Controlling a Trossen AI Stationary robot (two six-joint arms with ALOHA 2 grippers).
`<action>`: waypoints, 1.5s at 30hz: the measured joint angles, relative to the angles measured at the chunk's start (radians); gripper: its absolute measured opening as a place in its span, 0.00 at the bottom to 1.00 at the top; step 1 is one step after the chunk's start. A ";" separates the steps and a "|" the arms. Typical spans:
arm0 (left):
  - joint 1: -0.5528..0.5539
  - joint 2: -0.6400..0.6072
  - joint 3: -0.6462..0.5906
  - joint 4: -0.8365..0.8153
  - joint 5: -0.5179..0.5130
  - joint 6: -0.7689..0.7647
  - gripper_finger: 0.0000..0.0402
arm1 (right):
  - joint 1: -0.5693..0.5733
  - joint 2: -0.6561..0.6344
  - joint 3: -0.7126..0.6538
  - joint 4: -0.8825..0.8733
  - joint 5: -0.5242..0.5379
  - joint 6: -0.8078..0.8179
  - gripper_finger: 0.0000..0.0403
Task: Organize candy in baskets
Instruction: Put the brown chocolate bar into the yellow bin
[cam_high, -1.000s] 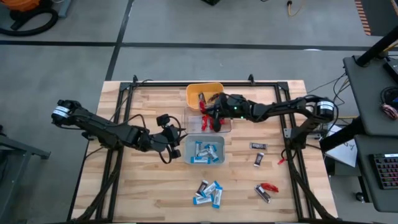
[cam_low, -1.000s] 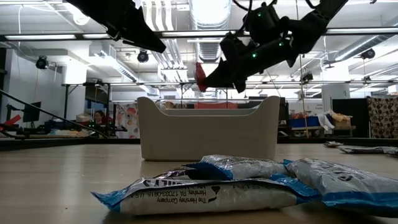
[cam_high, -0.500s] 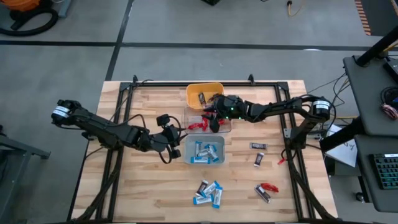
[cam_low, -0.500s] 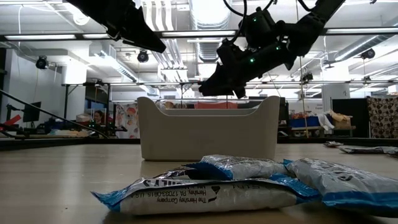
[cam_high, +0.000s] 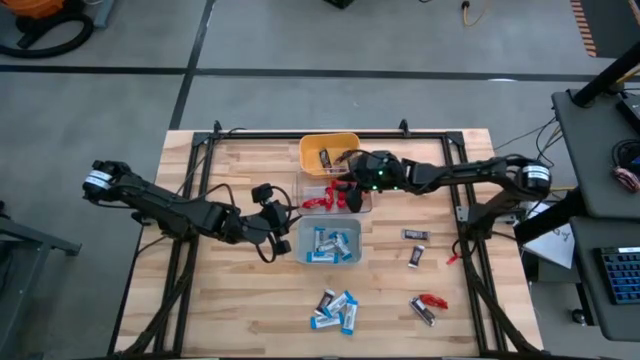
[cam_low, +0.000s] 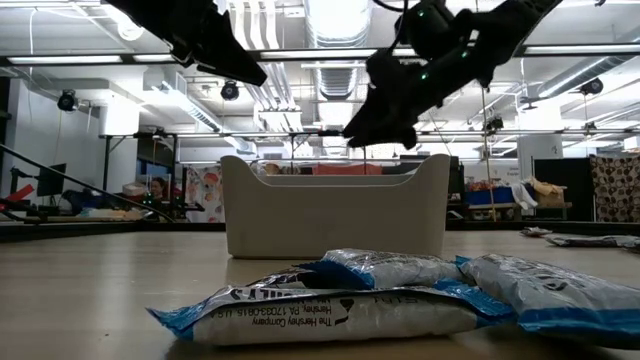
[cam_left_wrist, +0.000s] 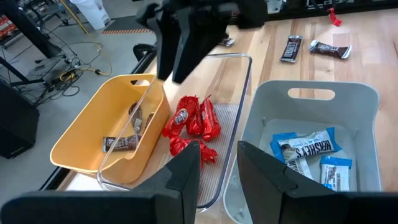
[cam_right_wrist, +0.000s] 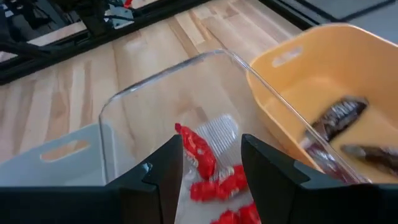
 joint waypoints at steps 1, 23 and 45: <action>0.000 0.002 0.000 0.001 0.000 0.000 0.23 | -0.005 -0.020 0.000 -0.030 0.000 0.017 0.38; 0.001 0.025 0.000 0.035 0.001 0.000 0.23 | -0.115 -0.217 0.111 -0.903 0.248 0.256 0.33; 0.001 0.025 0.000 0.035 0.000 0.019 0.23 | 0.173 -0.210 0.105 -1.372 0.007 0.145 0.32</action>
